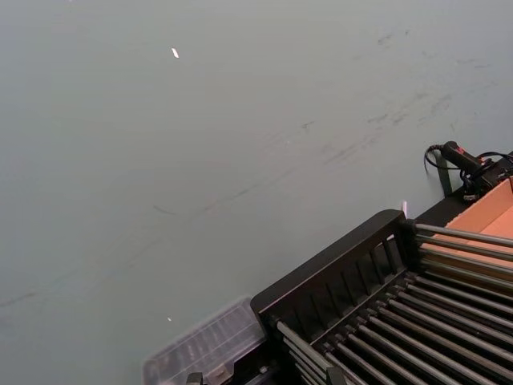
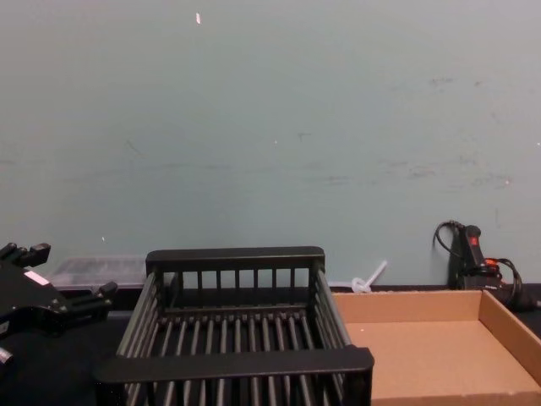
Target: Pick up the white tape and place it into the black box , Pick up the silver tape and place it into the brown box.
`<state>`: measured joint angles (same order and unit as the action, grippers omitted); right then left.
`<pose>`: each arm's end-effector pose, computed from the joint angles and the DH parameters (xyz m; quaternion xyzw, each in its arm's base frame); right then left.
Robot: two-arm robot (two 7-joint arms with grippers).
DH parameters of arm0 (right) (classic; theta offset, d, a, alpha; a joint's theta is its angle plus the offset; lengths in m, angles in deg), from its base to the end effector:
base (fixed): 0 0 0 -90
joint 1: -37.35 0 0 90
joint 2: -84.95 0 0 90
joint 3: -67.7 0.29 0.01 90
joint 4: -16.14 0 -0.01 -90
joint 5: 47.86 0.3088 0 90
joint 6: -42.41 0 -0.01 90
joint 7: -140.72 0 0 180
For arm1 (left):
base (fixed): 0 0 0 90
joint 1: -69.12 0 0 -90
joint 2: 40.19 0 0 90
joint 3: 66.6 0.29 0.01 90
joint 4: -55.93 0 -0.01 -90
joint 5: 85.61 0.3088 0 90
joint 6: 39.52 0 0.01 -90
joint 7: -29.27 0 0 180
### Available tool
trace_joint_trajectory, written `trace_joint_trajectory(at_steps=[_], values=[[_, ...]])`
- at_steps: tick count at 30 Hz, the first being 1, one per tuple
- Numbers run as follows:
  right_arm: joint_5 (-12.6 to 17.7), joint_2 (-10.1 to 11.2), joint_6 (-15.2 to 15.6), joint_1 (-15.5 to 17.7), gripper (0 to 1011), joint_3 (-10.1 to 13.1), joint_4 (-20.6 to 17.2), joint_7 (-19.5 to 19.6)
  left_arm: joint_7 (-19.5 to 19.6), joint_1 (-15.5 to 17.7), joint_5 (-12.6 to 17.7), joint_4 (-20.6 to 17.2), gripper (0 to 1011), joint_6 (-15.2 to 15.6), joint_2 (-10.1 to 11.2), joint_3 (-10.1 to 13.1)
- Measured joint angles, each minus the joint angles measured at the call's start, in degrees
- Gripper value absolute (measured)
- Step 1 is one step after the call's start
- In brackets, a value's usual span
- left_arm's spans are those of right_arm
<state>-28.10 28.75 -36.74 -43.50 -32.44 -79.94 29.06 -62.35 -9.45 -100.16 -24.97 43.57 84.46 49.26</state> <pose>0.2782 -0.1005 -0.3032 -0.1902 0.0694 -0.4637 0.8626 0.3581 0.0827 -0.3023 0.1415 -0.1325 0.5799 0.7913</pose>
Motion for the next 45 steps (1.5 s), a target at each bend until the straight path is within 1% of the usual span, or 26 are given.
trace_joint_trajectory(at_steps=[6, 11, 19, 25, 32, 33, 36, 41, 44, 45], values=[[0.2, -0.3, -0.3, -0.8, 88, 0.3, -0.2, 0.4, 0.0, 0.0, 0.0, 0.0, 1001, 0.0, 0.0, 0.0], [0.2, -1.0, -0.3, -2.3, 88, 0.3, -0.2, 1.1, 0.0, 0.0, 0.0, 0.0, 1001, 0.0, 0.0, 0.0], [-1.5, -2.3, -0.2, -5.6, 88, -0.5, 0.4, 2.4, 0.0, 0.0, 0.0, 0.0, 1001, 0.0, 0.0, 0.0], [-3.4, -4.2, 0.7, -9.9, 88, -1.9, 2.1, 3.0, 0.0, 0.0, 0.0, 0.0, 1001, 0.0, 0.0, 0.0], [-4.3, -6.4, 1.4, -13.5, 88, -3.1, 4.1, 3.1, 0.0, 0.0, 0.0, 0.0, 1001, 0.0, 0.0, 0.0], [-4.5, -6.9, 1.5, -14.4, 88, -3.5, 4.6, 3.1, 0.0, 0.0, 0.0, 0.0, 1001, 0.0, 0.0, 0.0], [-4.8, -7.7, 1.6, -15.8, 88, -4.2, 5.4, 3.0, 0.0, 0.0, 0.0, 0.0, 1002, 0.0, 0.0, 0.0], [-5.8, -9.8, 2.0, -19.4, 88, -6.1, 7.6, 2.6, 0.0, 0.0, 0.0, 0.0, 1001, 0.0, 0.0, 0.0], [-6.2, -10.5, 2.0, -20.6, 88, -6.9, 8.3, 2.4, 0.0, 0.0, 0.0, 0.0, 1001, 0.0, 0.0, 0.0], [-6.5, -11.0, 2.0, -21.5, 88, -7.4, 8.8, 2.3, 0.0, 0.0, 0.0, 0.0, 1002, 0.0, 0.0, 0.0]])
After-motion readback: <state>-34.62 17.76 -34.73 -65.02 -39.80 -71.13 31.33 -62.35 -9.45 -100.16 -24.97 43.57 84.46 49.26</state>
